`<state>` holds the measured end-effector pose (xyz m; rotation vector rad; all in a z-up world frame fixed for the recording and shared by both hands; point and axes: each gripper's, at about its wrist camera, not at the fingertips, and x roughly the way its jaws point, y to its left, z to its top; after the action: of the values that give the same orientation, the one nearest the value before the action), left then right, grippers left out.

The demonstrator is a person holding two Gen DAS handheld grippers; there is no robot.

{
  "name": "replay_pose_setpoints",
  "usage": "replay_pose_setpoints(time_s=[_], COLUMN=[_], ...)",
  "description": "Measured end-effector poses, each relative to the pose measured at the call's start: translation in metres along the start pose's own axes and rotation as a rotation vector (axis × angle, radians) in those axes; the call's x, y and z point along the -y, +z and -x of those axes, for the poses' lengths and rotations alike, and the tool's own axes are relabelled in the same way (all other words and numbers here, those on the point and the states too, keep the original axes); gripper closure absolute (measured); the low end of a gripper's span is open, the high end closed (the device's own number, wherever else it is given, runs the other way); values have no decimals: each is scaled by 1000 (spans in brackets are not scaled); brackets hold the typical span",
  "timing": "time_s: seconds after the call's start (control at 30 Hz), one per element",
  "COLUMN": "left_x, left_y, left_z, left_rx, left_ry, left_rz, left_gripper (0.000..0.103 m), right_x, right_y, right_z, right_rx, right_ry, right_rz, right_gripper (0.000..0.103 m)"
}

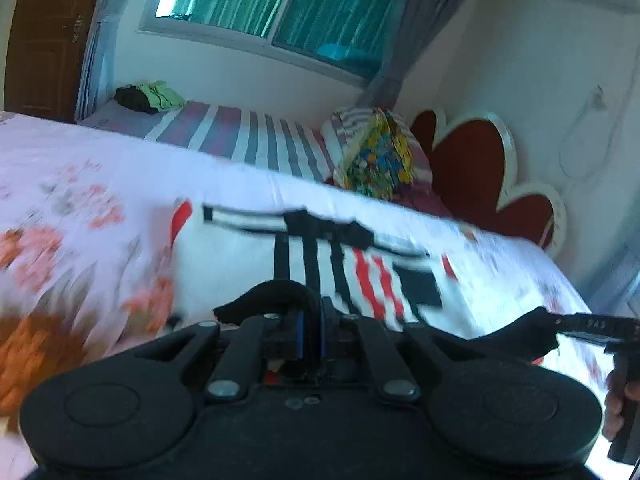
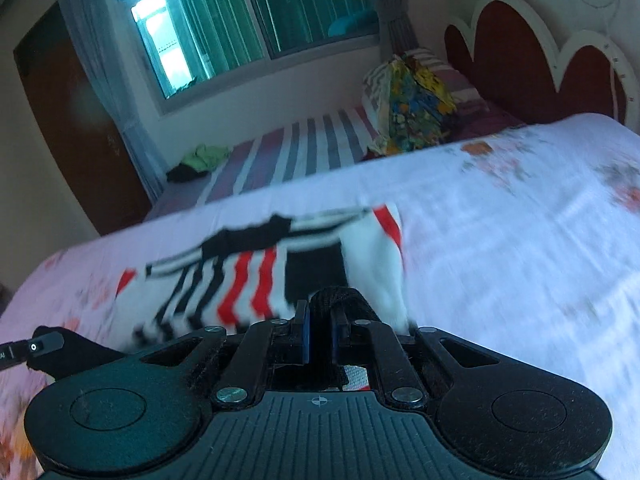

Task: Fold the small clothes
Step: 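Lift the hem band with both tools and fold it over toward the collar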

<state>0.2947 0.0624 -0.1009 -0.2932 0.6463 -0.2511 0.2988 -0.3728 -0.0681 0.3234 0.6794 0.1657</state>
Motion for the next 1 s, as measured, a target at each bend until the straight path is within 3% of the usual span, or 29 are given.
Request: replay_pose_setpoints(time_s=[0.2, 0.4, 0.47, 0.5, 0.53, 0.57, 0.6, 0.63, 0.67, 0.73, 0.83, 0.97, 1.0], left_x=[-9, -31, -34, -36, -36, -35, -36, -37, -37, -36, -38, -43, -45], left_y=[33, 57, 62, 64, 67, 69, 72, 75, 77, 77, 69, 56, 54], left_z=[-73, -135, -149, -154, -158, -158, -158, -156, -156, -154, -166, -187, -190], left_rx=[21, -10, -9, -26, -29, -16, -6, -6, -6, -16, -121, -229, -232], left_ry=[36, 127, 156, 155, 163, 185, 192, 196, 207, 215, 197, 209, 212], left_rz=[23, 92, 71, 61, 45, 27, 18, 11, 0, -55, -141, -181, -180], left_gripper=[96, 96, 89, 88, 85, 74, 65, 43, 30, 31, 45, 54, 54], right_x=[12, 43, 49, 50, 49, 47, 46, 46, 45, 46, 46, 38, 35], right_y=[44, 66, 71, 73, 76, 77, 80, 82, 83, 82, 72, 57, 55], right_z=[-82, -149, -163, -169, -173, -174, -174, -172, -172, -175, -187, -203, -207], right_rx=[10, -67, -75, -84, -78, -64, -37, -6, 6, -24, -80, -112, -121], right_ry=[3, -27, -32, -36, -55, -79, -111, -122, -116, -84, -83, -53, -46], right_rz=[-41, -124, -127, -115, -85, -50, -16, 9, 34, 79, 146, 201, 209], right_gripper=[94, 94, 93, 86, 67, 47, 19, 15, 15, 15, 15, 17, 30])
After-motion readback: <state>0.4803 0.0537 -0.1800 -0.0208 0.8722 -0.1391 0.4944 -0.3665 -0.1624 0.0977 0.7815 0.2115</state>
